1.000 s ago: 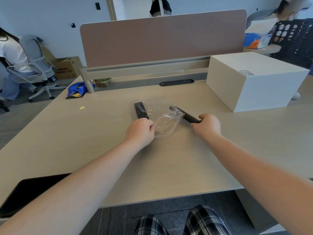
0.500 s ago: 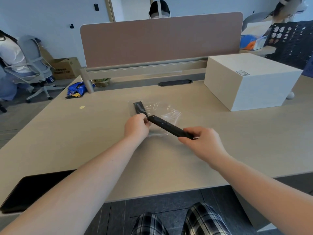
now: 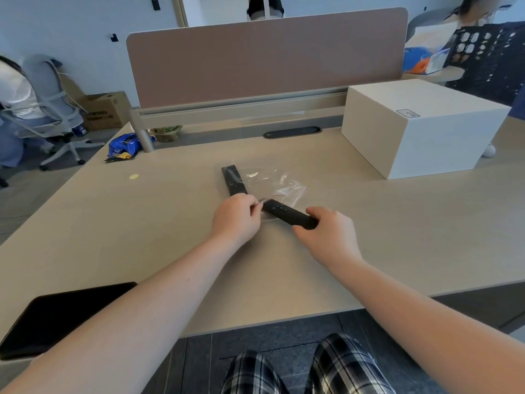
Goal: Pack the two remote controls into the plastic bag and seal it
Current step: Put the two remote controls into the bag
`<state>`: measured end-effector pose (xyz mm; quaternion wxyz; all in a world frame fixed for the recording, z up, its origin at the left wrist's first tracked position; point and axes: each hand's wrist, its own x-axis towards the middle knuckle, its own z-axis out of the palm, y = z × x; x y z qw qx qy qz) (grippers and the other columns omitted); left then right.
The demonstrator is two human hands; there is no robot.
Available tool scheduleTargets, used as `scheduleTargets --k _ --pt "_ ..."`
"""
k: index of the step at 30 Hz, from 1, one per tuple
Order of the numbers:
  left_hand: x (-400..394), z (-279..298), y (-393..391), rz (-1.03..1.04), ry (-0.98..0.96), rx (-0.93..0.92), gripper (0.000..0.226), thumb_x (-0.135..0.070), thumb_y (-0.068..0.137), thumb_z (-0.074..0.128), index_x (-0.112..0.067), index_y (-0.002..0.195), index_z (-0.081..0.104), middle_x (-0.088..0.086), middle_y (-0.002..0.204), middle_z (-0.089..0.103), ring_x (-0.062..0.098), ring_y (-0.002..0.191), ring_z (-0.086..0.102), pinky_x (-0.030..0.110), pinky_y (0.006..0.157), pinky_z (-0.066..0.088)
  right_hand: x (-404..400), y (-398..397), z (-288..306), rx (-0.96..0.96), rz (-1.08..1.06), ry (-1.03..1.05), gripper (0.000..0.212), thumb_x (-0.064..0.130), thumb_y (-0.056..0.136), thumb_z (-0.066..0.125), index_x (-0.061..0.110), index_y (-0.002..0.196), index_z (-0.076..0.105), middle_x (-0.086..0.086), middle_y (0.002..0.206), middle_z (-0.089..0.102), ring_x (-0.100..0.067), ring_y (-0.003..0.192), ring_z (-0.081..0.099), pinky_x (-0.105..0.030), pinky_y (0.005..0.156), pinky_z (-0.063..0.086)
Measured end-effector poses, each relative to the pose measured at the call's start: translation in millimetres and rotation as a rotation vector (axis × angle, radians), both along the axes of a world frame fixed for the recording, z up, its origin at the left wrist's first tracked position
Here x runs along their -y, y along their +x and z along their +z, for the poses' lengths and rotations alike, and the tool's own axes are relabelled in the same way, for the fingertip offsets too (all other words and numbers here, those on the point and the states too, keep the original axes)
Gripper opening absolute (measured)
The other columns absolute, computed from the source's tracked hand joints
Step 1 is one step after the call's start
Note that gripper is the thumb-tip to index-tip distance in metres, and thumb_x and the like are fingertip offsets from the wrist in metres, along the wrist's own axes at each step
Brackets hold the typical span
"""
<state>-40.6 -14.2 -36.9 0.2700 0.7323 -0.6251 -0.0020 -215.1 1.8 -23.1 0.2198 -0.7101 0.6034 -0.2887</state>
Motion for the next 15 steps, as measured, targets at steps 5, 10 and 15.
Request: scheduleTargets --k 5,10,15 --pt "0.8 0.5 -1.6 -0.002 -0.012 0.029 0.025 -0.027 0.093 0.050 -0.012 0.087 0.069 0.006 0.091 0.066 0.028 0.088 0.059 0.035 0.065 0.047 26.3 44.3 -16.5 0.003 0.002 -0.072 0.012 0.021 0.084 0.058 0.012 0.090 0.061 -0.014 0.087 0.069 -0.033 0.090 0.052 -0.031 0.064 0.034" --pt "-0.3 3.4 -0.7 0.010 -0.013 0.095 0.023 -0.027 0.093 0.047 -0.016 0.089 0.068 0.002 0.093 0.066 0.026 0.095 0.057 0.032 0.064 0.041 41.6 70.9 -22.7 -0.023 0.049 -0.086 0.027 0.024 0.087 0.059 0.005 0.106 0.057 -0.013 0.110 0.066 -0.032 0.109 0.049 -0.035 0.079 0.044" --pt "0.6 0.4 4.0 -0.003 0.001 0.128 0.025 -0.028 0.092 0.047 -0.015 0.085 0.067 0.002 0.090 0.066 0.026 0.094 0.057 0.032 0.060 0.038 52.0 77.9 -28.9 -0.069 0.129 -0.076 0.019 0.017 0.087 0.056 0.003 0.099 0.058 -0.015 0.106 0.065 -0.035 0.100 0.058 -0.035 0.071 0.044"
